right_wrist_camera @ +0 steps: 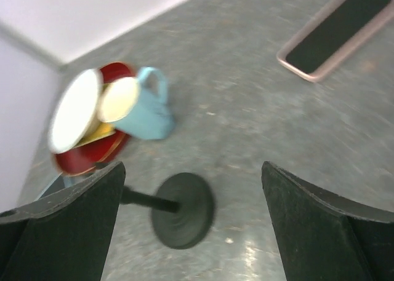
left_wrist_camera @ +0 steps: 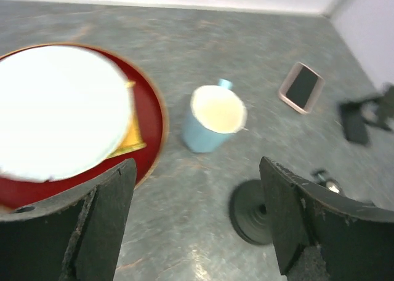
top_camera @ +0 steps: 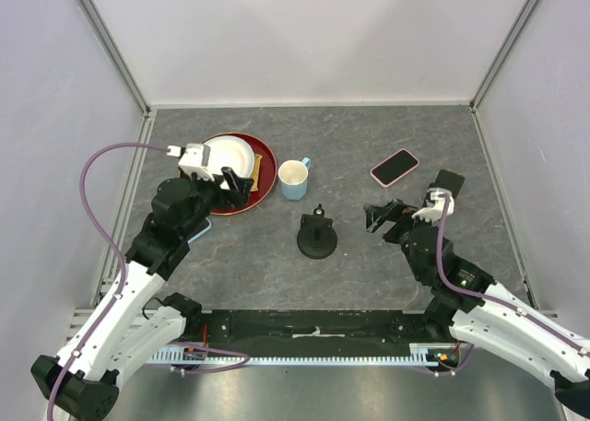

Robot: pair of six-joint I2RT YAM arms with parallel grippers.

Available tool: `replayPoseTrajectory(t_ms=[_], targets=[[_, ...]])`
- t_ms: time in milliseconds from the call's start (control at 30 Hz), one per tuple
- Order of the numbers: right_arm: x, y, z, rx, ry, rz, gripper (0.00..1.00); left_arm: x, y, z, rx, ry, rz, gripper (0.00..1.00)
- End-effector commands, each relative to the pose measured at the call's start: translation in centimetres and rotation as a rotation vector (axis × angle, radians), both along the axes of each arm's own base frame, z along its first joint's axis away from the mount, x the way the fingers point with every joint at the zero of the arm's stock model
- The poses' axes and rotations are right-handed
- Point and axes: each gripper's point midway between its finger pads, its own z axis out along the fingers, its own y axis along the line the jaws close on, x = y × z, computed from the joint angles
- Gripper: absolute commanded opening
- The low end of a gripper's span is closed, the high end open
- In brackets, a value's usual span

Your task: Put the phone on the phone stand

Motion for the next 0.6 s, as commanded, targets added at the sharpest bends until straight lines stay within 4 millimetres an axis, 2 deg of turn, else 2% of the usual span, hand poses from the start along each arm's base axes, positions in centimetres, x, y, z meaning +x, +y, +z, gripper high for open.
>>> replayPoseTrajectory(t_ms=[0,33,133,167,233,267,300,333,367,400,433,467,500,533,567], targets=[[0.2,-5.9,-5.7,0.003,0.129,-0.35,0.98,1.4,7.6,0.5,-0.031,0.041,0.48,0.9],[0.3,-6.0,-6.0,-0.005,0.131,-0.361,0.98,1.3,9.1,0.3,-0.029,0.052,0.563,0.93],[0.6,-5.6,-7.7,-0.108,0.161,-0.345,0.98,0.6,9.7,-1.3,-0.017,0.116,0.595,0.93],[1.0,-4.9,-7.6,-0.116,0.152,-0.318,0.98,0.5,10.0,-2.0,-0.012,0.145,0.611,0.92],[1.3,-3.7,-8.8,-0.184,0.163,-0.258,0.98,0.2,11.2,-3.9,-0.029,0.22,0.662,0.91],[1.6,-2.4,-8.9,-0.186,0.154,-0.203,0.98,0.3,11.8,-4.5,-0.036,0.245,0.677,0.9],[1.6,-2.1,-10.0,-0.213,0.168,-0.18,0.98,0.4,12.3,-5.4,-0.051,0.277,0.69,0.9],[1.5,-1.4,-10.5,-0.213,0.169,-0.149,0.98,0.6,13.7,-5.9,-0.099,0.317,0.711,0.91],[1.8,0.0,-10.0,-0.183,0.139,-0.087,0.98,0.7,14.4,-6.3,-0.128,0.341,0.724,0.91],[1.4,0.5,-11.2,-0.196,0.148,-0.046,0.98,1.0,14.1,-7.0,-0.188,0.392,0.697,0.93],[1.4,1.0,-11.5,-0.19,0.138,-0.015,0.98,1.2,16.4,-7.3,-0.234,0.404,0.772,0.93],[1.6,1.7,-10.8,-0.159,0.1,0.013,0.98,1.5,17.0,-7.6,-0.263,0.42,0.795,0.94],[0.9,2.2,-12.0,-0.157,0.107,0.06,0.98,2.0,17.9,-8.1,-0.315,0.453,0.844,0.95],[1.0,2.7,-11.2,-0.117,0.07,0.077,0.98,2.3,18.4,-8.6,-0.34,0.474,0.87,0.95],[0.6,2.6,-12.2,-0.131,0.068,0.1,0.98,2.7,19.0,-8.8,-0.368,0.477,0.892,0.95]])
